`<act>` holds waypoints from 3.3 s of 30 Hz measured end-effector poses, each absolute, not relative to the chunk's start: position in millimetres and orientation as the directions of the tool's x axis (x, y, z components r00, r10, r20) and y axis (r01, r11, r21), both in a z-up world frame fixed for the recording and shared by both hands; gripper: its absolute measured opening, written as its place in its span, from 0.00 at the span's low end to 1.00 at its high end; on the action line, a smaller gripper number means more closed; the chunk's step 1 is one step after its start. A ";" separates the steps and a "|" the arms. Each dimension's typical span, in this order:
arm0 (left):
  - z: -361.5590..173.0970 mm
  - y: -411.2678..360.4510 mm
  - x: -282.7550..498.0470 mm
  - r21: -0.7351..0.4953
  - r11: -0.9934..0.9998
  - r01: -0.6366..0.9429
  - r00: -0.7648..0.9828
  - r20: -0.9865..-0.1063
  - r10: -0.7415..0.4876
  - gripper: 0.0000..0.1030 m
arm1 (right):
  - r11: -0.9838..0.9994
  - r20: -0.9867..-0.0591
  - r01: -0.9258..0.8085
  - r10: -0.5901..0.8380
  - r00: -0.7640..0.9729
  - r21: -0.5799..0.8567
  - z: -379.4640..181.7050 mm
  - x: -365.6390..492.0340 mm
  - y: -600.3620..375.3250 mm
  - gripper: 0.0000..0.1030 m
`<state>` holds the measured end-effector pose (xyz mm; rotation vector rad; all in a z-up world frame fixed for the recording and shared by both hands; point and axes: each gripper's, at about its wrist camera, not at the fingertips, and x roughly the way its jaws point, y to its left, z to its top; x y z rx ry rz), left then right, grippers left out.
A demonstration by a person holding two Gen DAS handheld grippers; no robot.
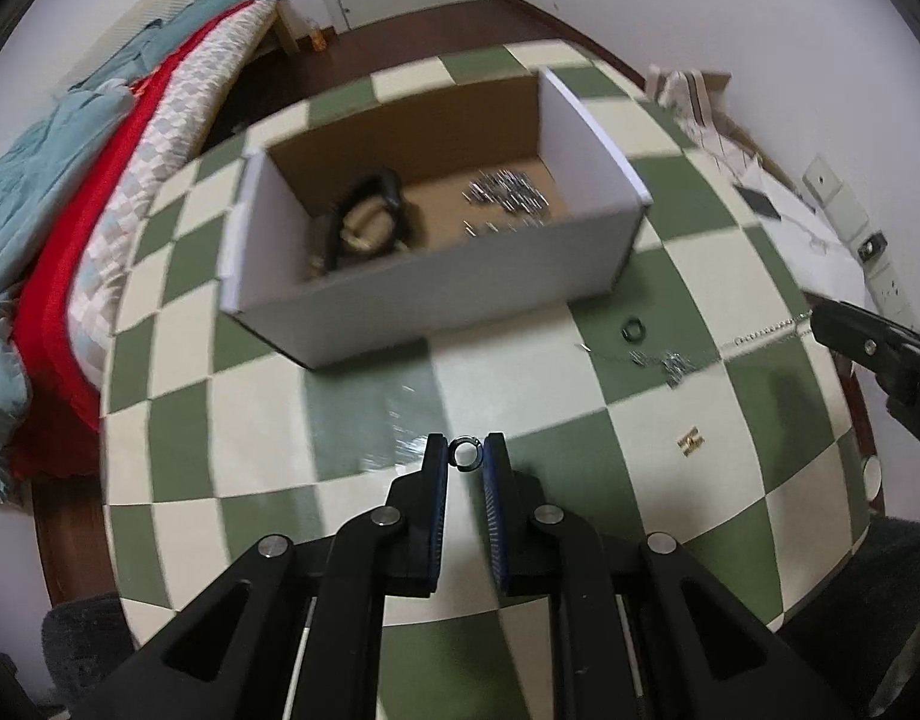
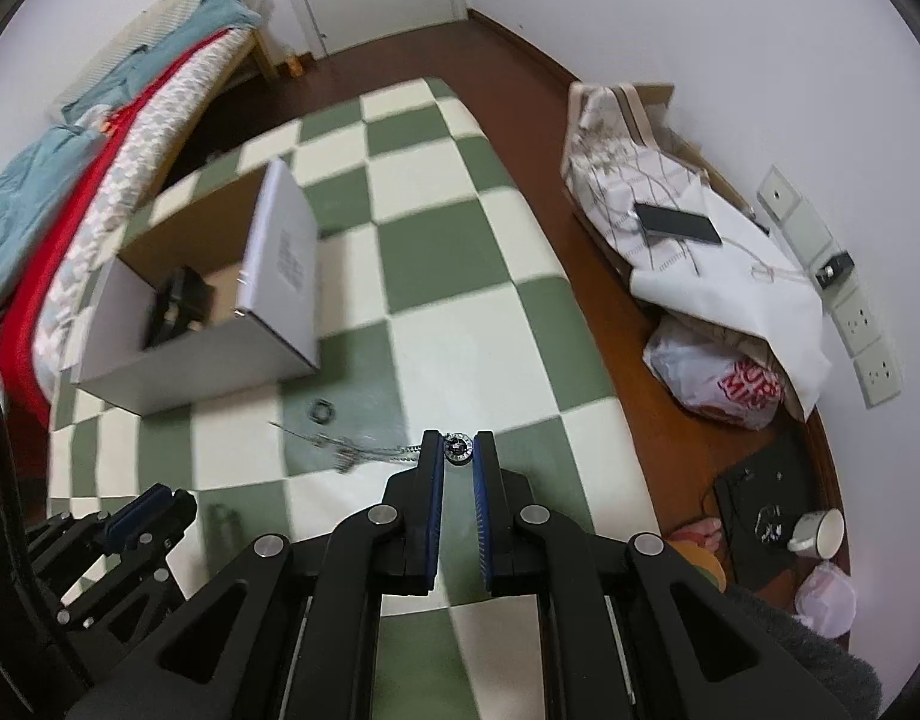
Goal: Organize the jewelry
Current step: 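Lift the black ring with the left gripper while the right carries the necklace toward the box, then carry the ring with the left gripper while the right carries the necklace over the box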
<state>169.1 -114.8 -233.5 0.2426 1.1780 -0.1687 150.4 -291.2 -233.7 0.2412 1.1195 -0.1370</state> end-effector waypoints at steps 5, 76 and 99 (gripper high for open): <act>-202.0 -90.8 172.9 0.073 0.974 0.215 0.413 -0.911 -0.023 0.01 | 0.972 -0.875 0.182 0.044 0.483 0.150 -195.7 148.1 -278.7 0.10; -248.2 -29.2 198.9 -0.089 0.992 0.085 0.391 -0.913 -0.116 0.66 | 0.968 -0.844 0.137 0.109 0.525 0.210 -160.5 153.7 -258.0 0.10; -254.7 -64.1 192.5 0.010 0.982 0.187 0.407 -0.911 -0.068 0.09 | 0.972 -0.844 0.129 0.102 0.526 0.198 -157.9 160.5 -257.9 0.10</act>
